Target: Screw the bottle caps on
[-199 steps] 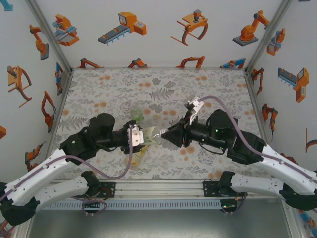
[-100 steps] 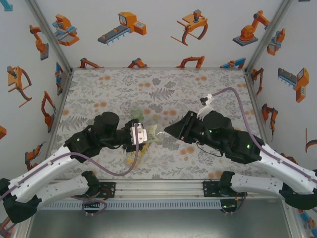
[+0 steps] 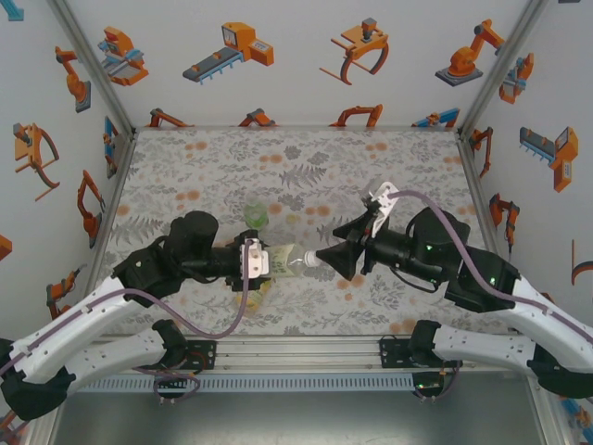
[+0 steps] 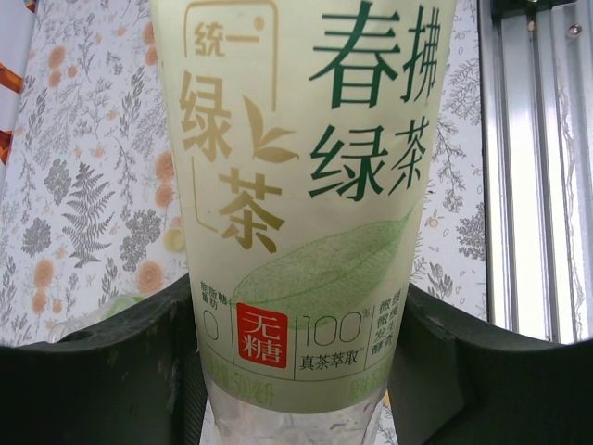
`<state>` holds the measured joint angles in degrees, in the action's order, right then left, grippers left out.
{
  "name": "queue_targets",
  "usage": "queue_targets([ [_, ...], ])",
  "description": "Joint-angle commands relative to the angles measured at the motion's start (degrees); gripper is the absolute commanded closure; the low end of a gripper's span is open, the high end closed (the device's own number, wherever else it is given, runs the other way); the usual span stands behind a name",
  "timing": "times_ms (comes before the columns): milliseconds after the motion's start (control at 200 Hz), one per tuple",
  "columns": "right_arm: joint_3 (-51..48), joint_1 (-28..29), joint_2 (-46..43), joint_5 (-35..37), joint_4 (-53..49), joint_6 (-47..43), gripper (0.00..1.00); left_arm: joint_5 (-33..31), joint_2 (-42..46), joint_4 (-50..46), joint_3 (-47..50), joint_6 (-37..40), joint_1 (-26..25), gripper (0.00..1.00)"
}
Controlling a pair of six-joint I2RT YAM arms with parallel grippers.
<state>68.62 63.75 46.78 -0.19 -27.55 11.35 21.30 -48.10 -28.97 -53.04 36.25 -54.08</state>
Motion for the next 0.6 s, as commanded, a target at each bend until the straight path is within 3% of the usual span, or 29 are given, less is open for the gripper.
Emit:
queue_targets([
  [0, 1.8, -0.2, -0.1, -9.6, 0.6, -19.9, 0.42, 2.4, 1.1, -1.6, -2.2, 0.3, -0.3, 1.00],
  [210, 2.5, -0.2, 0.6, -21.8, -3.2, -34.5, 0.40, 3.0, 1.4, -2.3, -2.6, -0.1, -0.3, 1.00],
  [376, 2.4, -0.2, 1.6, -21.7, -3.2, -35.3, 0.41, 3.0, 1.6, -2.6, -2.6, -0.2, -0.3, 1.00],
  [596, 1.7, -0.2, 2.9, -21.5, -1.3, -34.3, 0.50, 3.5, 1.4, -2.6, -2.6, -0.3, -0.3, 1.00],
])
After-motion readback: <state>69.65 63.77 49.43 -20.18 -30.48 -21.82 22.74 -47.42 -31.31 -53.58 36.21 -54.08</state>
